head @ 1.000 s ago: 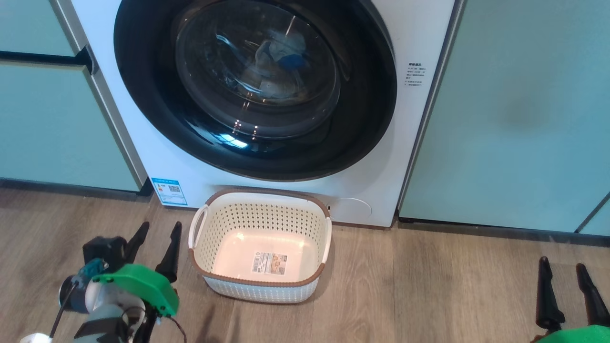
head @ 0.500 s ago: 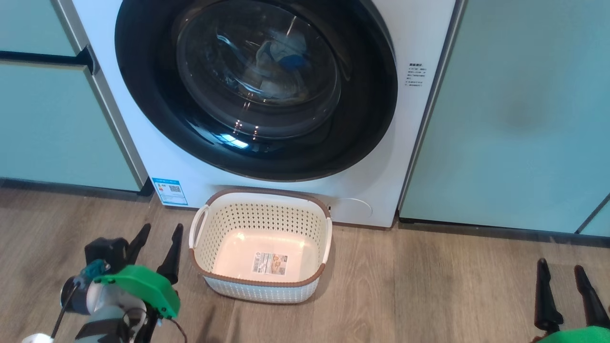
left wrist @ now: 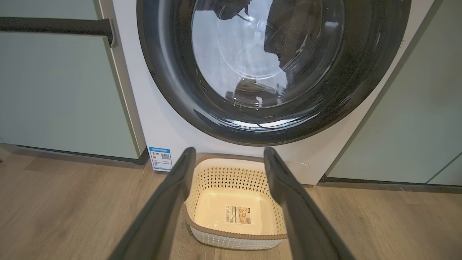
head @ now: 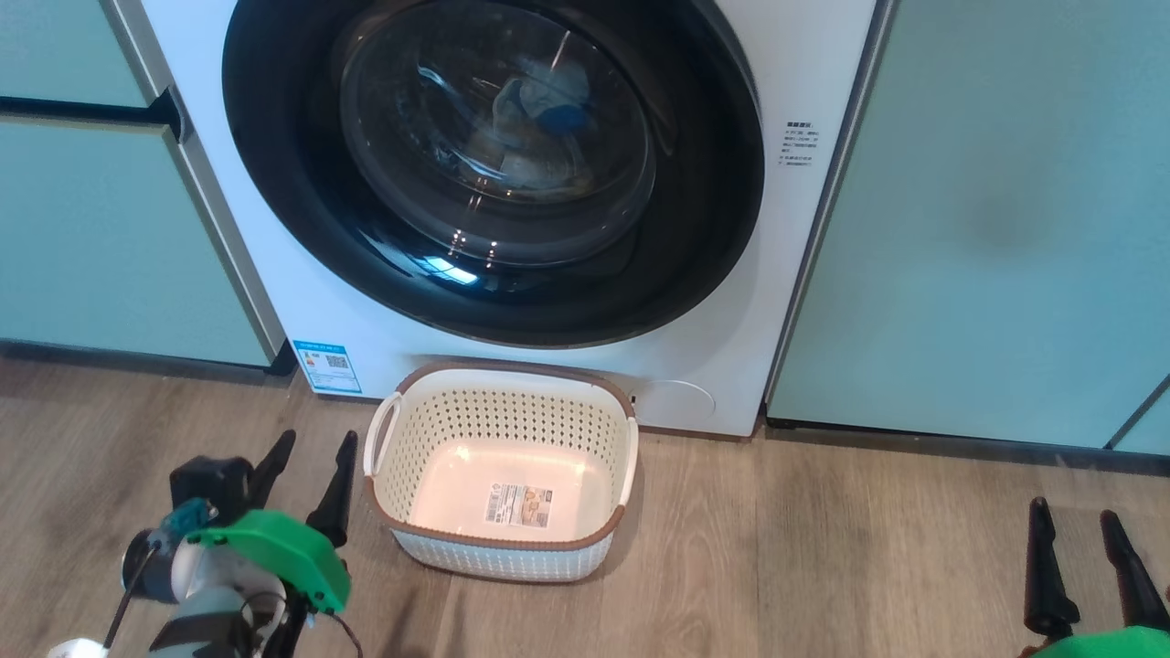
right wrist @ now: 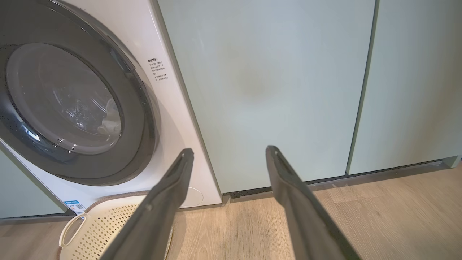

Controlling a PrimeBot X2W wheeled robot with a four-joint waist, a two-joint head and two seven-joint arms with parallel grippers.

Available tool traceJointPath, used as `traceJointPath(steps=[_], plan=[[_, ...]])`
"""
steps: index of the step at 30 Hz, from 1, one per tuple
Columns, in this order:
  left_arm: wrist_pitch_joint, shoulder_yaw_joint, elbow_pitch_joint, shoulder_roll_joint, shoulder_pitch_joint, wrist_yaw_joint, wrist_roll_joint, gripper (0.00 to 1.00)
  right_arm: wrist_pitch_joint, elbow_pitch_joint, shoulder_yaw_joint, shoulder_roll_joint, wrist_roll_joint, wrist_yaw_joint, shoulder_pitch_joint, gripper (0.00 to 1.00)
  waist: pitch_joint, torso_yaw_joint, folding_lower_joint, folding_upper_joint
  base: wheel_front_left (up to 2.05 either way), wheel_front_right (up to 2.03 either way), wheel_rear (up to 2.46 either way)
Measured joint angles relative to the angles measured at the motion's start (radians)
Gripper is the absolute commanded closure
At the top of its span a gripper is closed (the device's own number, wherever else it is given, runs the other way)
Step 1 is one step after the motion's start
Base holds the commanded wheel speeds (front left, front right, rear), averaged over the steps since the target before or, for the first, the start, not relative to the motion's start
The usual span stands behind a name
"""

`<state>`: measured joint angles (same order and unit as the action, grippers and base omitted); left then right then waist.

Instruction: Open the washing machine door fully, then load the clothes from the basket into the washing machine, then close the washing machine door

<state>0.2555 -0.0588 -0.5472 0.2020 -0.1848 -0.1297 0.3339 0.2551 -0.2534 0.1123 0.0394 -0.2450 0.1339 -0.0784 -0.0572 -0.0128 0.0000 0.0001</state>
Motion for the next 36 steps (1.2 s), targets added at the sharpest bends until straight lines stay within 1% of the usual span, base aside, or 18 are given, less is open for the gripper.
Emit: traceJointPath(steps=[19, 20, 26, 28, 36], plan=[[0.0, -0.01, 0.009, 0.0, 0.0, 0.0, 0.013, 0.0, 0.0, 0.0, 0.0, 0.0, 0.0, 0.0, 0.0, 0.0, 0.002, 0.002, 0.0, 0.0, 0.0, 0.0, 0.0], [0.0, -0.011, 0.003, -0.003, 0.001, 0.0, 0.015, 1.0, 0.0, -0.008, 0.0, -0.001, 0.0, 0.0, 0.0, 1.0, 0.002, 0.002, 0.0, 0.0, 0.0, 0.0, 0.0], [-0.008, -0.019, -0.075, -0.05, 0.098, 0.0, 0.019, 1.0, -0.006, -0.104, -0.01, -0.015, -0.003, 0.0, -0.045, 1.0, 0.003, 0.003, 0.0, 0.0, 0.0, 0.0, 0.0], [-0.012, -0.019, -0.08, -0.055, 0.121, 0.0, 0.038, 1.0, -0.012, -0.109, -0.01, -0.015, -0.025, 0.0, -0.056, 1.0, 0.004, 0.003, 0.0, 0.0, 0.0, 0.0, 0.0], [-0.037, -0.011, -0.051, -0.057, 0.109, 0.0, 0.119, 1.0, -0.028, -0.106, -0.01, -0.015, -0.111, 0.0, -0.053, 1.0, 0.008, 0.003, 0.0, 0.0, 0.0, 0.0, 0.0]])
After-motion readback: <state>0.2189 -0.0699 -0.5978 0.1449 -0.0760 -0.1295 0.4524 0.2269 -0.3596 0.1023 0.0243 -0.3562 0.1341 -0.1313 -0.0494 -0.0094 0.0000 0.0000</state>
